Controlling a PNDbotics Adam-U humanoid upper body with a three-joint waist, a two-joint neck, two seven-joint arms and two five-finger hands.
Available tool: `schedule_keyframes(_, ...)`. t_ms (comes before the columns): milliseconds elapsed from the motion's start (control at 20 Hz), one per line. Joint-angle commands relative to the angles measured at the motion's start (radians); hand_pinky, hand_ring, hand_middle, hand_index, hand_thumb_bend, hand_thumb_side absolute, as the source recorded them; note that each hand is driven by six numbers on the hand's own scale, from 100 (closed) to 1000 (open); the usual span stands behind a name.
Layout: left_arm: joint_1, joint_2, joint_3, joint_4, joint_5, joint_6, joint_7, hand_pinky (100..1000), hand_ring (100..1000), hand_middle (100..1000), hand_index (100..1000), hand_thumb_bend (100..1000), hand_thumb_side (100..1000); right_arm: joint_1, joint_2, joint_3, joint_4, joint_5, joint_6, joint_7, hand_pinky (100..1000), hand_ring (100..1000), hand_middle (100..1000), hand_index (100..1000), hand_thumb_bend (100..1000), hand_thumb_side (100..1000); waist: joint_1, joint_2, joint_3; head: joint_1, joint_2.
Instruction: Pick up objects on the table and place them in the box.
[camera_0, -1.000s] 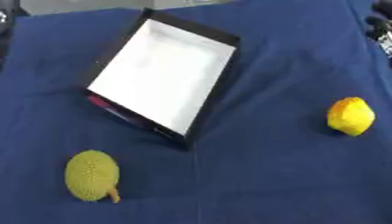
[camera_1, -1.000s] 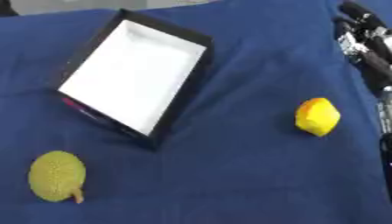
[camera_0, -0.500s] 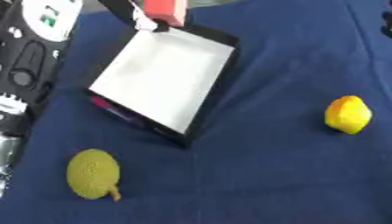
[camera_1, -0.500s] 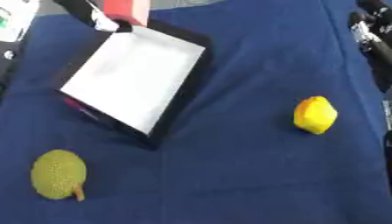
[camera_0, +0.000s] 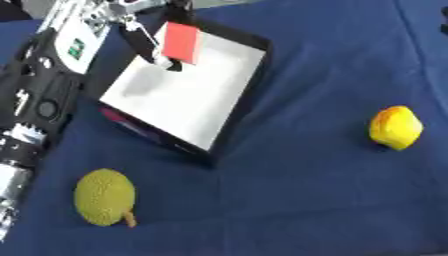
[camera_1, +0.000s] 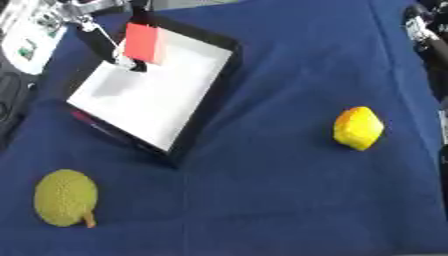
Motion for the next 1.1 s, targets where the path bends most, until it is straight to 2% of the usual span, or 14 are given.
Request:
schedule_keyframes(50, -0.013, 0.001, -0.006, 0.028, -0.071, -0.058, -0.001, 597, 494, 484, 520, 666, 100, -0.012, -0.024, -0.008, -0.022, -0.009, -0.001, 0.001, 1000, 1000, 1000, 967, 100, 470, 0.006, -0.037, -0.001, 0.006, 0.005)
schedule_keyframes(250, -0.007, -0.014, -0.001, 0.071, -0.133, -0.07, 0.04, 675, 603, 598, 659, 686, 100, -0.014, -0.022, -0.006, -0.022, -0.01, 0.0, 0.003, 1000, 1000, 1000, 966, 100, 470, 0.006, -0.037, -0.004, 0.007, 0.005)
schedule_keyframes(300, -0.006, -0.016, 0.0, 0.079, -0.145, -0.072, 0.046, 756, 710, 712, 753, 655, 100, -0.015, -0.022, -0.005, -0.022, -0.01, 0.0, 0.004, 1000, 1000, 1000, 966, 100, 470, 0.006, -0.037, -0.004, 0.007, 0.005)
schedule_keyframes(350, -0.005, -0.017, 0.001, 0.087, -0.157, -0.076, 0.048, 849, 799, 807, 831, 580, 100, -0.015, -0.022, -0.005, -0.022, -0.009, 0.0, 0.005, 1000, 1000, 1000, 966, 100, 470, 0.007, -0.037, -0.005, 0.007, 0.004)
schedule_keyframes(450, -0.004, -0.015, 0.006, 0.097, -0.169, -0.083, 0.052, 939, 872, 884, 902, 534, 100, -0.015, -0.022, -0.005, -0.022, -0.009, 0.001, 0.006, 1000, 1000, 1000, 965, 100, 470, 0.007, -0.038, -0.004, 0.007, 0.005)
schedule_keyframes(500, -0.005, -0.013, 0.009, 0.099, -0.172, -0.086, 0.055, 961, 886, 894, 915, 538, 195, -0.015, -0.022, -0.005, -0.022, -0.009, 0.001, 0.007, 1000, 1000, 1000, 965, 100, 470, 0.007, -0.038, -0.004, 0.007, 0.005)
schedule_keyframes(550, -0.007, -0.011, 0.012, 0.098, -0.174, -0.089, 0.06, 969, 890, 898, 918, 549, 254, -0.015, -0.022, -0.004, -0.022, -0.009, 0.001, 0.008, 1000, 1000, 1000, 965, 100, 470, 0.008, -0.039, -0.004, 0.007, 0.005)
schedule_keyframes(600, -0.008, -0.008, 0.015, 0.096, -0.174, -0.091, 0.066, 980, 898, 904, 924, 550, 361, -0.014, -0.022, -0.003, -0.022, -0.009, 0.001, 0.009, 1000, 1000, 1000, 965, 100, 470, 0.008, -0.039, -0.003, 0.007, 0.006)
schedule_keyframes(650, -0.01, -0.005, 0.017, 0.093, -0.175, -0.091, 0.072, 987, 902, 907, 929, 547, 387, -0.014, -0.022, -0.002, -0.022, -0.008, 0.001, 0.01, 1000, 1000, 1000, 964, 100, 470, 0.008, -0.04, -0.002, 0.007, 0.006)
schedule_keyframes(700, -0.01, -0.003, 0.02, 0.09, -0.174, -0.091, 0.079, 987, 902, 907, 929, 547, 387, -0.014, -0.022, -0.001, -0.022, -0.008, 0.001, 0.011, 1000, 1000, 1000, 964, 100, 470, 0.008, -0.04, -0.002, 0.007, 0.006)
schedule_keyframes(900, -0.005, 0.008, 0.049, 0.051, -0.098, -0.076, 0.076, 943, 866, 868, 904, 380, 306, -0.014, -0.021, -0.001, -0.021, -0.007, 0.001, 0.012, 1000, 1000, 1000, 964, 100, 470, 0.008, -0.041, -0.002, 0.007, 0.007)
schedule_keyframes(950, -0.009, 0.019, 0.058, 0.023, -0.065, -0.067, 0.073, 917, 848, 846, 889, 279, 273, -0.014, -0.021, -0.001, -0.021, -0.007, 0.002, 0.011, 1000, 1000, 1000, 964, 100, 470, 0.008, -0.041, -0.002, 0.006, 0.007)
schedule_keyframes(1000, -0.01, 0.029, 0.068, -0.001, -0.011, -0.054, 0.066, 916, 847, 845, 889, 270, 269, -0.014, -0.021, -0.001, -0.021, -0.007, 0.002, 0.011, 1000, 1000, 1000, 964, 100, 470, 0.009, -0.041, -0.002, 0.005, 0.008)
schedule_keyframes(1100, -0.019, 0.058, 0.089, -0.066, 0.138, -0.011, 0.038, 893, 829, 832, 877, 136, 225, -0.012, -0.021, -0.002, -0.022, -0.007, 0.003, 0.009, 1000, 1000, 1000, 964, 100, 470, 0.009, -0.042, 0.0, 0.001, 0.009)
